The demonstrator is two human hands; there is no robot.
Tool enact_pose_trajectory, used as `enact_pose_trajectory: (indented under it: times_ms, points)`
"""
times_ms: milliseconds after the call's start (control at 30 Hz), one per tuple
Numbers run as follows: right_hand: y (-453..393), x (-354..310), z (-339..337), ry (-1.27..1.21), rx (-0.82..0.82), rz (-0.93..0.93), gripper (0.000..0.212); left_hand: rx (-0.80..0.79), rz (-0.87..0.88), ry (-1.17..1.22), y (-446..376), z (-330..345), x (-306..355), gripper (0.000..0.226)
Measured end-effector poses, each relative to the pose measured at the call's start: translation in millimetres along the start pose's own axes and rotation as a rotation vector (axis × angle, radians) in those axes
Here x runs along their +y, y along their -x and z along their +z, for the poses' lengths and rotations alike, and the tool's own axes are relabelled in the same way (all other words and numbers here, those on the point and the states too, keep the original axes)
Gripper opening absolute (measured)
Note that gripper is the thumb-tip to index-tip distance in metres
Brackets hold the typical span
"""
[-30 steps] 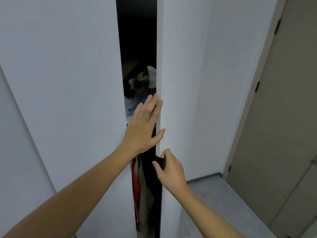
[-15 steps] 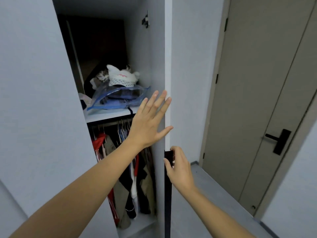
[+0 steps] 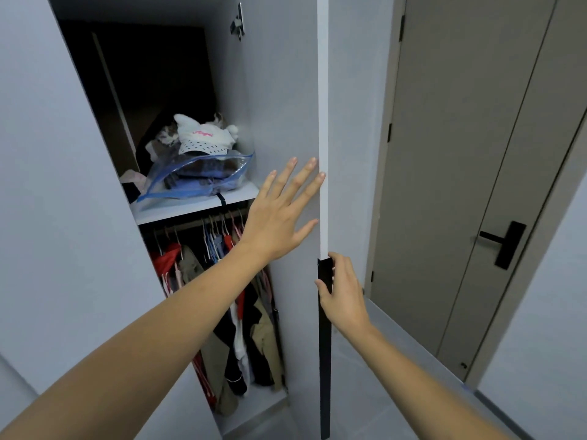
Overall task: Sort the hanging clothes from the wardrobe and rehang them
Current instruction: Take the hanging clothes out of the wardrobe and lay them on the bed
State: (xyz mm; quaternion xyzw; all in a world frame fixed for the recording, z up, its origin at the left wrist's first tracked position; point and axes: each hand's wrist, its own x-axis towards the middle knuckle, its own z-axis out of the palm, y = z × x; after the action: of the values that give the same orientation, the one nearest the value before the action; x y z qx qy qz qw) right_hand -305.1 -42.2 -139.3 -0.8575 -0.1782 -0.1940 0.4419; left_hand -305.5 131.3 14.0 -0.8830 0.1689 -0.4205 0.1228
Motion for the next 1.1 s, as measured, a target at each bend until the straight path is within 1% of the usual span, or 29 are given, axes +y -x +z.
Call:
enact_pose_trajectory:
  times_ms: [133,233,400,467,567,733,867,1000,1100]
  points:
    - [7.4,2.5,0.6,-0.014,-0.01,0.013,0.071,-0.033,-0.027,0.02,17.8,8.2,-4.5,0.078]
    - [17.0,2.6,3.2,-0.021,-0.01,0.01,0.079,-0.058,-0.059,0.054,36.8,15.4,-13.2,0.076]
    - [33.5,-6.9,7.7,0.053,0.106,-0.114,0.075,-0.101,-0.127,0.059,73.0,29.1,-34.9,0.076]
    - [37.4,-14.9,14.8,0.059,0.098,-0.171,0.071,-0.12,-0.167,0.069,87.3,35.2,-45.8,0.075]
    - [36.7,-28.6,34.0,0.04,0.007,-0.226,0.065,-0.167,-0.217,0.059,110.4,44.0,-65.2,0.074]
    - [17.4,-56.0,83.4,-0.041,-0.151,-0.24,0.059,-0.203,-0.27,0.044,146.7,54.3,-112.5,0.071]
    - [-11.9,-75.9,143.1,-0.068,-0.242,-0.259,0.058,-0.202,-0.299,0.01,171.0,62.6,-171.0,0.068]
    - [-38.3,-104.3,209.7,-0.082,-0.311,-0.25,0.061,-0.198,-0.303,-0.033,190.5,69.3,-235.3,0.065]
    - [-56.3,-131.8,258.4,-0.089,-0.358,-0.259,0.062,-0.222,-0.259,-0.113,200.4,70.4,-285.3,0.064]
